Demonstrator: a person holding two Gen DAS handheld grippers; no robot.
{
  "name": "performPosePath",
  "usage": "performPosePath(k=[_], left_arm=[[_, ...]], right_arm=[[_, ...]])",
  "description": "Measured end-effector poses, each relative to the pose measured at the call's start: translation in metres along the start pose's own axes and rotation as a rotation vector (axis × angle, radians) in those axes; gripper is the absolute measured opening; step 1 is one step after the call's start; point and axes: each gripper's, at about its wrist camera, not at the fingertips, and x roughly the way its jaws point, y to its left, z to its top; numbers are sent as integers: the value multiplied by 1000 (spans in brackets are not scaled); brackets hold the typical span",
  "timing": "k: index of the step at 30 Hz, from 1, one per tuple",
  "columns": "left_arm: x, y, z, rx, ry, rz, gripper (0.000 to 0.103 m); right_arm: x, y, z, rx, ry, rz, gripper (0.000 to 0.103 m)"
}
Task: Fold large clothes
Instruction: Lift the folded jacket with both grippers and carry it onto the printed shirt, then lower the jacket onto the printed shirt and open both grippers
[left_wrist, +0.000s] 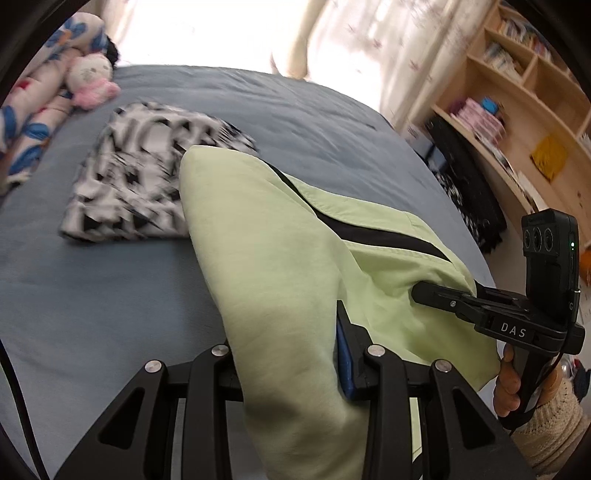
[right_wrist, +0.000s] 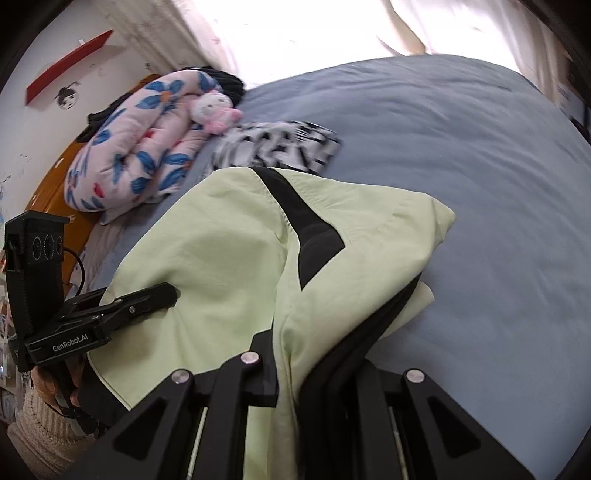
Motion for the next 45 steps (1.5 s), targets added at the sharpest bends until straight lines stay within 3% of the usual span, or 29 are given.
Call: performPosePath(k=[6, 10, 15, 19, 21, 23, 24, 26, 29, 31, 34, 36, 38, 40, 45], left_arm=[[-34, 65, 69, 24, -88, 64, 33], [-33, 113, 130, 75, -158, 97, 33], [11, 166, 196, 113, -174, 122, 33], [82, 216, 227, 105, -116, 172, 34], [119, 240, 226, 58, -53, 222, 38], [149, 267, 215, 6, -38, 261, 56], [152, 273, 209, -9, -53, 251, 58], [152, 283, 199, -28, -100, 189, 62], [146, 285, 189, -51, -118, 187, 68], [139, 285, 187, -63, -127, 198, 68], [124, 281, 186, -54, -134, 256, 66], [111, 270, 182, -23, -165, 311, 59], [93, 252, 172, -11, -199, 354, 43], [85, 243, 163, -31, -208, 356, 37], [82, 208, 133, -11, -222, 388, 34]], right_arm=[[33, 50, 80, -46, -85, 33, 11], [64, 62, 139, -29, -165, 59, 11], [134, 49, 198, 21, -239, 78, 11], [211, 16, 215, 92, -203, 79, 11], [255, -1, 214, 121, -139, 8, 12], [277, -17, 205, 154, -98, -15, 30], [281, -27, 199, 163, -103, -6, 32], [280, -37, 190, 154, -116, 55, 32], [269, -36, 184, 113, -108, 68, 32], [256, -32, 178, 93, -104, 13, 49], [228, -24, 171, 61, -144, -29, 49], [205, -16, 164, 30, -202, -90, 49], [190, -9, 158, 4, -244, -145, 49], [181, 2, 154, -11, -256, -177, 49], [179, 40, 146, -68, -277, -184, 47]])
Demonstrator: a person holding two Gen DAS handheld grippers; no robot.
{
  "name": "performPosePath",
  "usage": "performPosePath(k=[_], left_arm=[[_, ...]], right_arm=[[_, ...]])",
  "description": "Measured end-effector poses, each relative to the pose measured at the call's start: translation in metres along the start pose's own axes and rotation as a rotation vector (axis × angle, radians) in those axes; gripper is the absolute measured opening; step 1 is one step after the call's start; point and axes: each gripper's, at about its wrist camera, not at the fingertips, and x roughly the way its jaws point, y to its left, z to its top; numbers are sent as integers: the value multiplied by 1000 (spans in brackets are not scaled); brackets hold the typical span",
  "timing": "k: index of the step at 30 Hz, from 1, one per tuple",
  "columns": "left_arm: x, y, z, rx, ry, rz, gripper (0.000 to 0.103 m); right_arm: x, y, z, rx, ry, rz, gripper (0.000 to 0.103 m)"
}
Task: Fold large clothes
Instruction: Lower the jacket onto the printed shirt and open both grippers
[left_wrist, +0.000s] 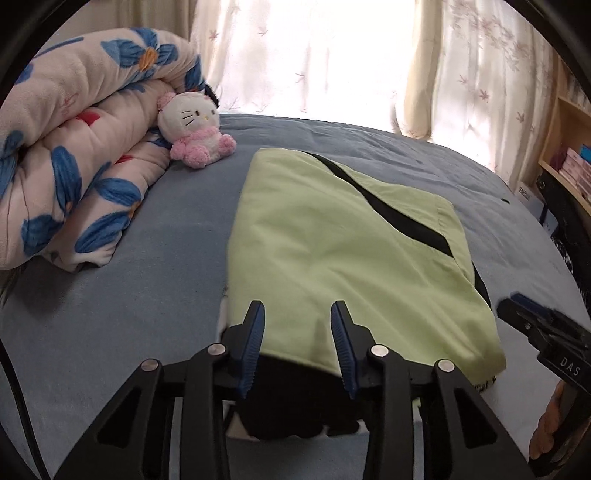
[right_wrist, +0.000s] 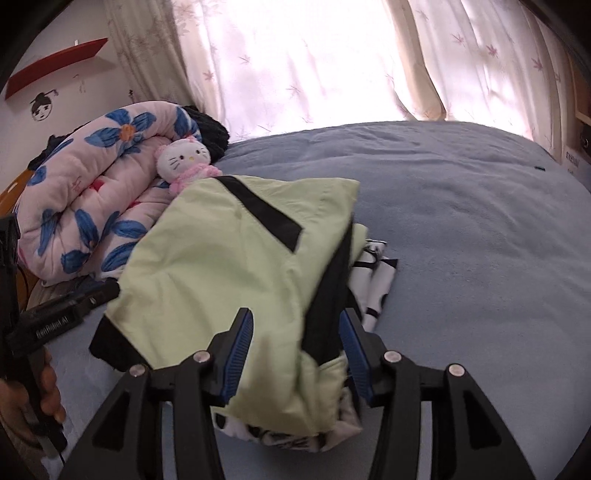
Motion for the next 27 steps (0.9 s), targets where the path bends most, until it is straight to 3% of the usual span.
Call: performPosePath(k=[5, 7, 8, 10, 16, 21, 24, 27], left_arm=[[7, -30, -24, 105, 4, 134, 33], [14, -29, -26, 122, 5, 160, 33], [17, -28, -26, 127, 9, 170, 33], [21, -26, -27, 132, 13, 174, 33], [20, -26, -30, 129, 12, 177, 33], [5, -24, -28, 57, 10, 158, 33], [-11, -27, -29, 42, 21, 175, 37], [-36, -27, -29, 0, 39, 152, 53]], right_arm=[[13, 19, -9, -20, 39, 44, 44], [26, 15, -15, -35, 67, -9, 41], [31, 12, -18, -40, 74, -29, 34], [40, 2, -22, -43, 102, -58, 22], [37, 0, -25, -47, 105, -42, 21], [25, 0, -26, -22, 117, -25, 21], [9, -4, -24, 8, 122, -4, 21], [-27, -4, -20, 4, 102, 1, 21]])
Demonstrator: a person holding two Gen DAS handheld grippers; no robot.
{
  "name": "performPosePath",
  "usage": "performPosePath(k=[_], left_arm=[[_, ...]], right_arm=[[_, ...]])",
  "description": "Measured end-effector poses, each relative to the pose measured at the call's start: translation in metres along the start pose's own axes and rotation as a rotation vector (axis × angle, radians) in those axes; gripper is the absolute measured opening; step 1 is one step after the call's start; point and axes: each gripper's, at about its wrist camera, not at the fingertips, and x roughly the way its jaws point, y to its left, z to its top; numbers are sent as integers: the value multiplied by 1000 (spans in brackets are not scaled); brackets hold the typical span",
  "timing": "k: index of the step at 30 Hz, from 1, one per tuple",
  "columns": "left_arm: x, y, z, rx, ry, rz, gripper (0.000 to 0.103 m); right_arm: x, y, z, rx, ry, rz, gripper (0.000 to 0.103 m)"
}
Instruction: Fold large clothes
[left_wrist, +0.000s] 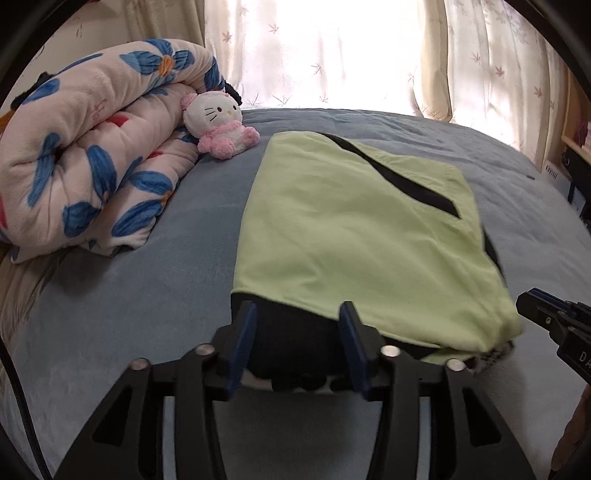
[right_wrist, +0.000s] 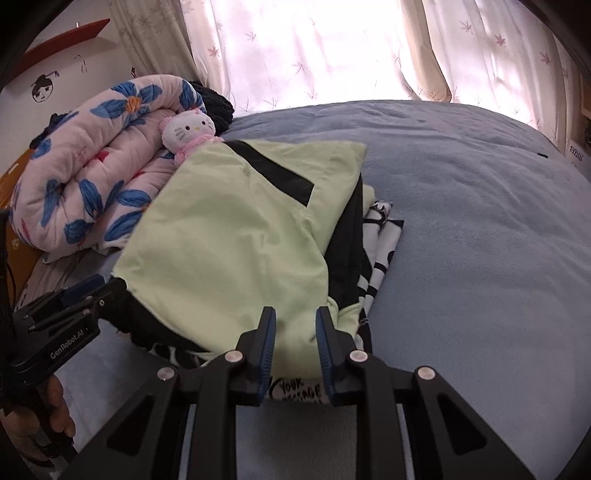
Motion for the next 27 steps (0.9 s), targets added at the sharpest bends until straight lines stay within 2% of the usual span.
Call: performPosePath(k=[5, 9, 12, 15, 18, 21, 24, 26, 27], left_arm=[[-71, -3, 0, -30, -48, 17, 72], [-128, -12, -2, -25, -66, 34, 80], [-171, -21, -6, -10, -85, 25, 82], [-215, -33, -13, 9, -106, 18, 84], [-256, -47, -19, 29, -120, -5, 91], [-292, -62, -28, 47, -144, -19, 91], [-321, -76, -39, 54, -155, -46, 92], [-340, -86, -49, 56, -159, -76, 93], [-346, -90, -53, 57, -158, -84, 93]], right_arm=[[-72, -1, 1, -6, -38, 6, 24], [-146, -5, -2, -17, -88, -20, 24], [-192, -8, -5, -14, -116, -26, 24], [-239, -13, -11, -24, -139, -50, 27], [-291, -19, -19, -26, -177, -60, 31], [-337, -22, -31, -43, -220, -69, 36], [-373, -23, -43, -62, -260, -92, 46], [-394, -24, -54, -72, -282, -110, 59], [-403, -26, -62, -74, -292, -122, 61]])
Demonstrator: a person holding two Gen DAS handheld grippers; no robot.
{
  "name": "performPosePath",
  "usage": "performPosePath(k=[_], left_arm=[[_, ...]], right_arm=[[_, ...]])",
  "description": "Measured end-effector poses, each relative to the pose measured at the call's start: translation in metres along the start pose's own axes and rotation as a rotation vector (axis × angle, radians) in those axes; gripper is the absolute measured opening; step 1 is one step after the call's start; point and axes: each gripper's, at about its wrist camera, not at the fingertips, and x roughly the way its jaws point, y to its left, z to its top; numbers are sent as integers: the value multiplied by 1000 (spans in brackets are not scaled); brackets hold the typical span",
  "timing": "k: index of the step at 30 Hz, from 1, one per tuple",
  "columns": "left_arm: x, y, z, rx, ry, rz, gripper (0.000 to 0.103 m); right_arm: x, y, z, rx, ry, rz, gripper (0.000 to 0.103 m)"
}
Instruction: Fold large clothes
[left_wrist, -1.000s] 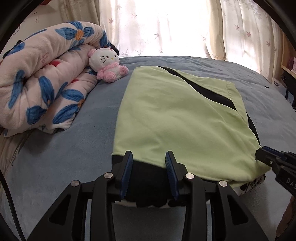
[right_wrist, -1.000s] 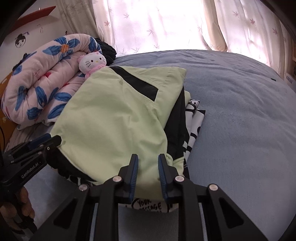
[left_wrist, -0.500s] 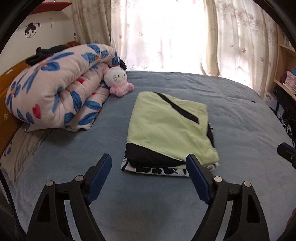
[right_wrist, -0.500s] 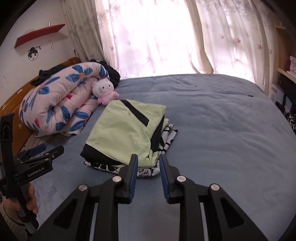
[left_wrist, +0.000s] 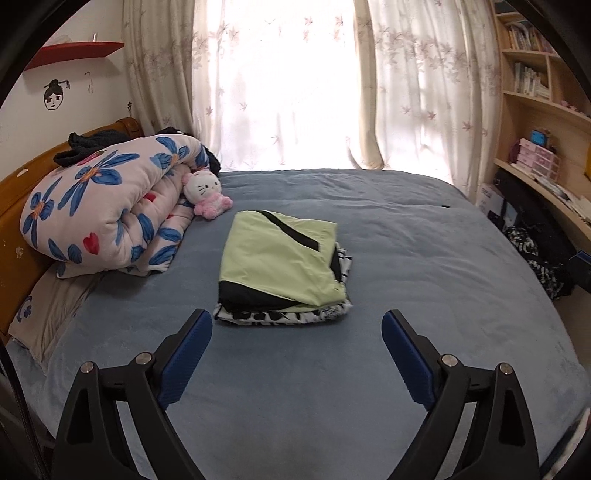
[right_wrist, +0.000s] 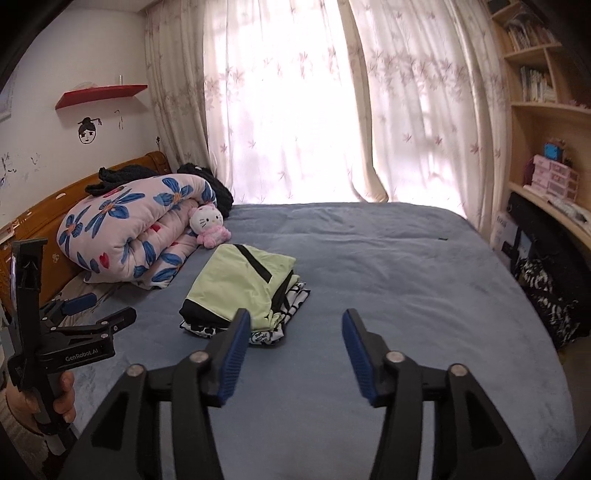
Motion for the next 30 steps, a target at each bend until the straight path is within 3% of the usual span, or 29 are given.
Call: performPosePath(k=[8, 11, 19, 25, 30], left_arm=[[-39, -43, -57, -38, 13, -57, 101], [-38, -57, -89, -55, 43, -49, 101], [-29, -91, -156, -35, 105, -20, 101], [-17, -109, -180, 5, 166, -27, 101], [-15, -113, -186, 5, 171, -29, 101]], right_arm=[[-22, -14, -67, 50, 83, -23, 70], [-20, -18, -105, 76, 117, -64, 76], [-10, -28, -180, 188, 212, -146, 77], [4, -25, -204, 196, 280, -113, 78], [2, -26, -208, 187, 255, -141, 84]])
